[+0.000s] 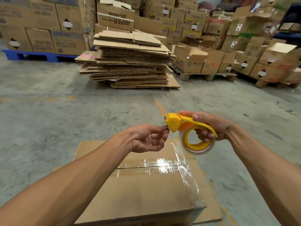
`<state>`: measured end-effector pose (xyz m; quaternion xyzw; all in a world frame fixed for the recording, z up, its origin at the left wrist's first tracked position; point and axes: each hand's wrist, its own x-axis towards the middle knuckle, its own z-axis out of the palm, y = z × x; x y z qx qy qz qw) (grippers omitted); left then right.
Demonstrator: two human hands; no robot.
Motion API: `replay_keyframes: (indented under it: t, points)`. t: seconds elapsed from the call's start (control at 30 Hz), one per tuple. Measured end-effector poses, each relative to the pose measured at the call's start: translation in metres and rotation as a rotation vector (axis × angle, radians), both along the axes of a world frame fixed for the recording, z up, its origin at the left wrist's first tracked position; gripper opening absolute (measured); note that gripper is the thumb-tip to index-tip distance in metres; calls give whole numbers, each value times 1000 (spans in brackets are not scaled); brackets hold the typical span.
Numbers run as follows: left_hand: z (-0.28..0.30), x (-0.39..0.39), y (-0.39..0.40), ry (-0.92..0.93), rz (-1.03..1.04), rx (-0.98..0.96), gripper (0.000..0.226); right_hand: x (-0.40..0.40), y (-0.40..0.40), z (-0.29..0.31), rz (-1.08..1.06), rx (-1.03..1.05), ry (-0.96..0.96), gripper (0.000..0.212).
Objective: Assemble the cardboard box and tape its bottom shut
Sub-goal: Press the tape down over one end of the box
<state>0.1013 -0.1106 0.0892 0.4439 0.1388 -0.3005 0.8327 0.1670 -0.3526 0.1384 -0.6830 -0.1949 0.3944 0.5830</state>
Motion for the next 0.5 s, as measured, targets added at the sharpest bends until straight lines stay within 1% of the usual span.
replay_keyframes:
  t: [0.07,0.13,0.2,0.27,0.33,0.37,0.4,0.43,0.5]
  points:
    - [1,4,-1,6,-37,67,11,-2,-4,0,10,-31,-3,67]
    - [1,11,-2,-5,-69,195,15,-6,-7,1,15,-70,-3,66]
    - [-4,19,8,-6,-66,307,17,-11,-19,3,-2,-114,4,74]
    - [-17,26,29,6,-75,395,18,-20,-45,4,-70,-172,7,87]
    - [-35,32,45,19,-138,508,18,-34,-77,-1,-143,-233,29,96]
    - [-42,38,45,21,-187,575,16,-43,-88,-6,-168,-262,45,95]
    - [-47,45,41,6,-241,650,14,-50,-96,-12,-178,-287,56,89]
    - [-51,55,32,-35,-291,733,12,-56,-99,-19,-184,-309,61,79]
    - [-53,80,9,-177,-350,907,6,-67,-97,-30,-241,-334,47,54]
